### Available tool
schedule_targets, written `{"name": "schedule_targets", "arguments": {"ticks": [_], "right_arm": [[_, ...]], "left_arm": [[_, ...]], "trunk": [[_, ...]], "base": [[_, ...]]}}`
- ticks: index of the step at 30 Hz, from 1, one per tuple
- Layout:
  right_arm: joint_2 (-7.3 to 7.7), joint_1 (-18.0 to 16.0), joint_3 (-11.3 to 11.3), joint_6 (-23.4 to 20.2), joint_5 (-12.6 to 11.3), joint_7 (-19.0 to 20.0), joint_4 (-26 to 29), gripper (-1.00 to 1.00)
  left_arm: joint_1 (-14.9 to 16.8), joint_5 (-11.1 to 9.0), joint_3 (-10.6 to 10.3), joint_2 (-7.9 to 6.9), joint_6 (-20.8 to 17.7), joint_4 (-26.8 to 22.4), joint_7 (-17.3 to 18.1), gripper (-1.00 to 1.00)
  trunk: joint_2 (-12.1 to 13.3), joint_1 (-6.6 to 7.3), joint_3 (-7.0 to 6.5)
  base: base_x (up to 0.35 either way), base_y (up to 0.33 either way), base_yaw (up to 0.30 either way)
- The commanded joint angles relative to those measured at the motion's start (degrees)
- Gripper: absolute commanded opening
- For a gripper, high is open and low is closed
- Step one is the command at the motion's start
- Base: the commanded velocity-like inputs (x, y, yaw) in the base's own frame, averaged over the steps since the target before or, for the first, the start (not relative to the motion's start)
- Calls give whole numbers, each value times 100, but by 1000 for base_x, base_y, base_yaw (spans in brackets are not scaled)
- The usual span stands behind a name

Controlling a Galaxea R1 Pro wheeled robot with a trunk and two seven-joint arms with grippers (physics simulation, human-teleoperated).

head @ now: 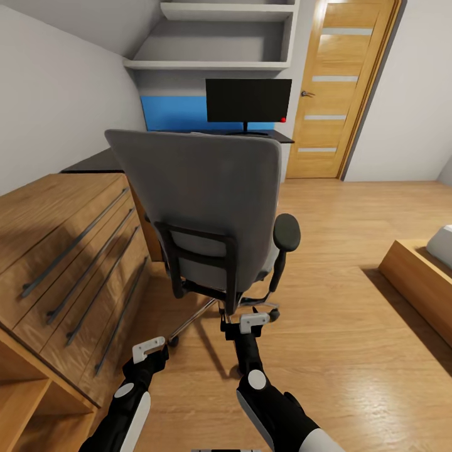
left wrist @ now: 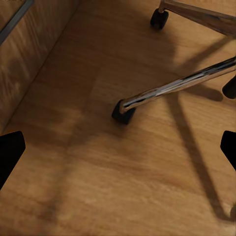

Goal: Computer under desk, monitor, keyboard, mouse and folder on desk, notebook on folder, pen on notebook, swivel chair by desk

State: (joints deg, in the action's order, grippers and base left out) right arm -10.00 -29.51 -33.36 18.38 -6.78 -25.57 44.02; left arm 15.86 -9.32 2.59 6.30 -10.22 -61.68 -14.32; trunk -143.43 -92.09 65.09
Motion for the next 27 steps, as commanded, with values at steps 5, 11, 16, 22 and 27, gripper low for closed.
{"name": "schedule_targets", "arguments": {"ticks": [5,11,16,22,27], "right_arm": [[0,-9,-19,42,-60,-18,-7,100],[0,-9,-10,42,-65,-29,-7,100],[0,-8,2,42,-73,-43,-7,100],[0,-7,16,42,-83,-51,-7,100],[0,-7,29,42,-94,-53,-7,100]], "left_arm": [[0,-52,4,5,-24,-10,-18,100],[-2,-52,4,3,-24,-10,-16,100],[-1,-52,4,3,-24,-10,-12,100],[-2,-52,4,3,-24,-10,-10,100],[-1,-52,4,2,-24,-10,-1,100]], "trunk": [[-2,1,5],[-2,1,5],[-2,1,5],[-2,1,5],[-2,1,5]], "base": [[14,0,0],[4,0,0],[15,-1,0],[92,-39,0],[32,-13,0]]}}
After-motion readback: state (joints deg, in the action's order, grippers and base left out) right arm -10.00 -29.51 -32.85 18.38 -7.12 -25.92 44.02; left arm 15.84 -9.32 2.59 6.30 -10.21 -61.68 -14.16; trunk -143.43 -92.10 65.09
